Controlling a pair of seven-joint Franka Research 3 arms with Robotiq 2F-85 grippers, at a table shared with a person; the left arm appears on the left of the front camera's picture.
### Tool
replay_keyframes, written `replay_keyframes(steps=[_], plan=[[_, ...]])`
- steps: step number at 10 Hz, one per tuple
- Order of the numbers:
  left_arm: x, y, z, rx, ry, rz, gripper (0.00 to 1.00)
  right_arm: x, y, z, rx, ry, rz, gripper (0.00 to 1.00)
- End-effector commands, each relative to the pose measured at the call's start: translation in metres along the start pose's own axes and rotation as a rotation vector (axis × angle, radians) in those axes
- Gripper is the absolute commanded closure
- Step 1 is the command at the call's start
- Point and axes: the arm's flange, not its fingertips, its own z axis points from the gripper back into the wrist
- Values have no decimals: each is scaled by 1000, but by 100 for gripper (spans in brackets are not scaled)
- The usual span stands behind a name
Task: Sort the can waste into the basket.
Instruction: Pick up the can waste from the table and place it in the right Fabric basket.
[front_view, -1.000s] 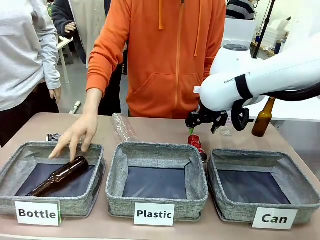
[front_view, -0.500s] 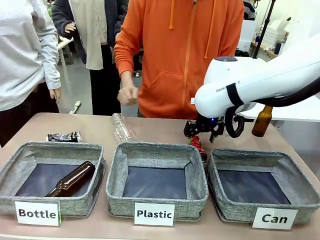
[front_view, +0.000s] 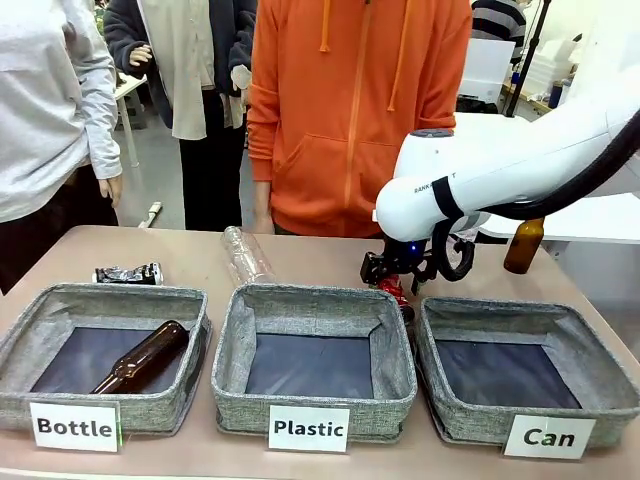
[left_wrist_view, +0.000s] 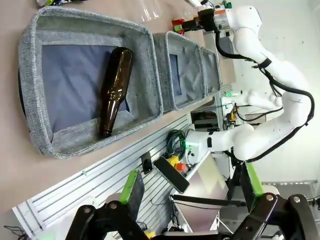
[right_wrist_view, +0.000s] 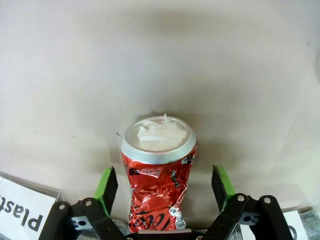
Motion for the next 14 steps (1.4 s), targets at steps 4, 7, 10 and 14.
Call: replay_keyframes(steps=[4,7,10,14], plan=[[-6,2,7,-3,-23,13,0,7,7,2,-26,36,-12,100],[-6,2,7,-3,-23,13,0,7,8,3,-28,37,-4,100],[-6,2,7,-3,-23,13,0,3,6,12,-21,3,-2,100],[-6,2,7,-3,-23,13,0,-22,-7,94,17,-196,48,100]])
